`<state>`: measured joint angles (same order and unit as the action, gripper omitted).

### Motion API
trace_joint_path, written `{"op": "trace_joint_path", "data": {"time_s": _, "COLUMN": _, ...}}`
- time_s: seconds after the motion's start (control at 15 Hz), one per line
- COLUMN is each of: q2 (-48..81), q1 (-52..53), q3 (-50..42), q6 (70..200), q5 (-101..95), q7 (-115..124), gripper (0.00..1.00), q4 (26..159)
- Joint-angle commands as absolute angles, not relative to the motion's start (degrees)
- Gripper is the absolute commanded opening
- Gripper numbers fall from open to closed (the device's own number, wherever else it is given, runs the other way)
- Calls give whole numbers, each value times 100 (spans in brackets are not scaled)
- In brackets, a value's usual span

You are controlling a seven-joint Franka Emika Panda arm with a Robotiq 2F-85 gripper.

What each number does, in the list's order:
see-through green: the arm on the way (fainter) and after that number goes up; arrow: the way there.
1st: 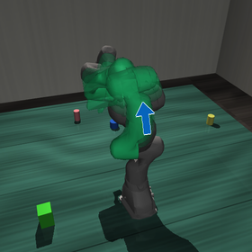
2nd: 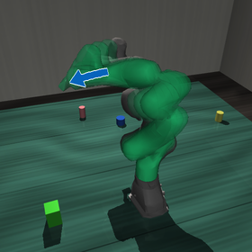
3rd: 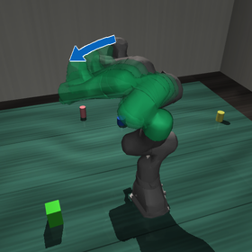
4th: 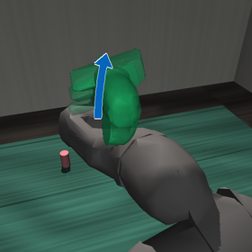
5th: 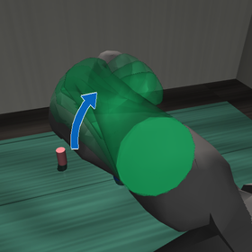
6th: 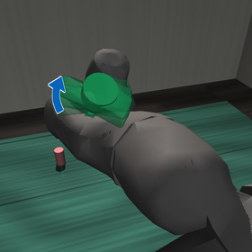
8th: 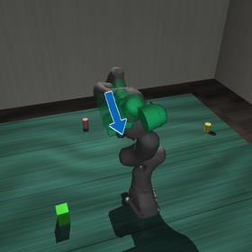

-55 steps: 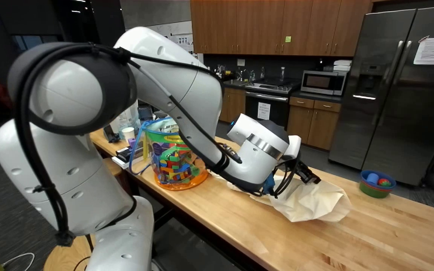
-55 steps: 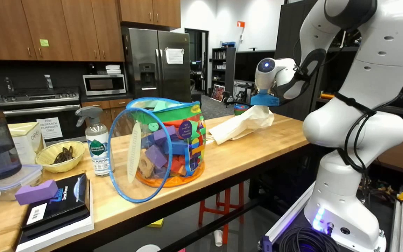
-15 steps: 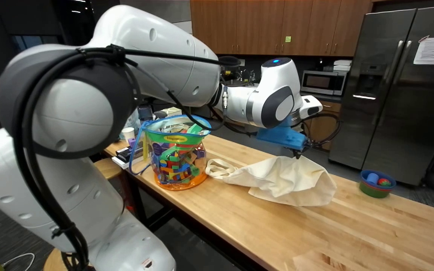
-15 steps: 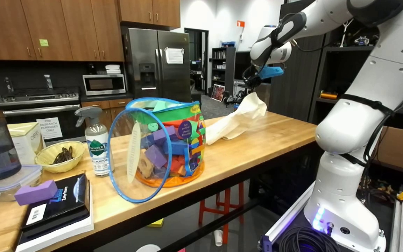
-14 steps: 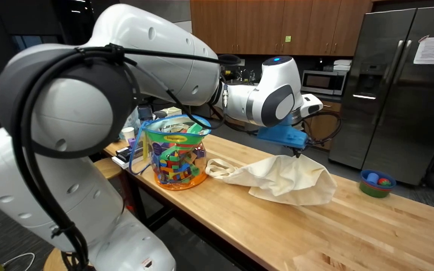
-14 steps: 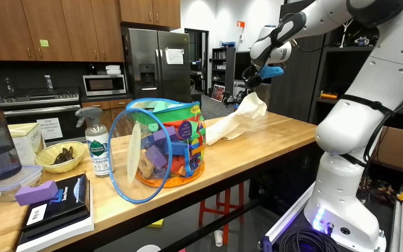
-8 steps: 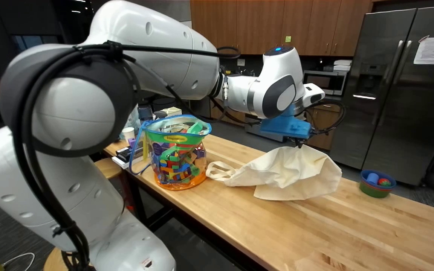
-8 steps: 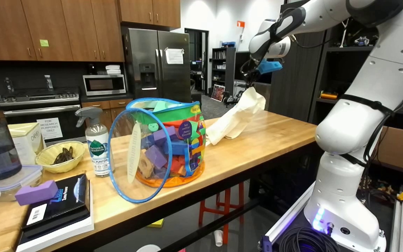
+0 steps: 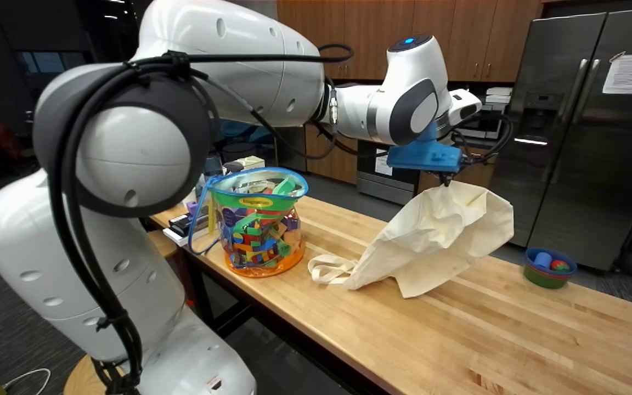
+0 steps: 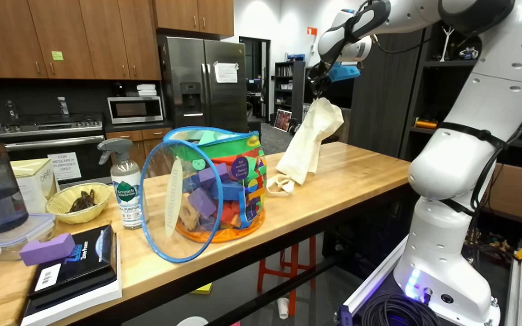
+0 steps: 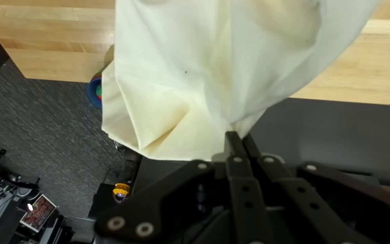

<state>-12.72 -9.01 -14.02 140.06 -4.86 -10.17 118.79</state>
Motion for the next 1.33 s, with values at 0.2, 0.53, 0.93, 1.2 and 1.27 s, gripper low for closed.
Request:
{"op": "trace_joint_path", "data": {"time_s": 0.2, "q2": -1131, "q1": -1152, "q3": -1488, "q6": 13721, "q5": -346, "q7": -727, "gripper": 1, "q4": 11066}}
{"op": "trace_joint_path", "data": {"time_s": 0.53, "q2": -1082, "q1": -1545, "q3": -1556, "q6": 13061, "q5": -676, "q7": -96, "gripper": 1, "q4": 10520}}
{"op": "trace_joint_path", "data": {"time_s": 0.93, "q2": -1002, "q1": -1760, "q3": -1550, "q6": 12489, "q5": -946, "q7": 604, "gripper": 1, "q4": 9994}}
{"op": "trace_joint_path", "data": {"time_s": 1.2, "q2": -943, "q1": -1970, "q3": -1897, "q6": 12658, "q5": -878, "q7": 440, "gripper": 1, "q4": 9995}}
{"op": "trace_joint_path", "data": {"time_s": 1.27, "q2": -961, "q1": -2005, "q3": -1973, "q6": 12656, "q5": -814, "q7": 372, "gripper": 1, "q4": 9979}}
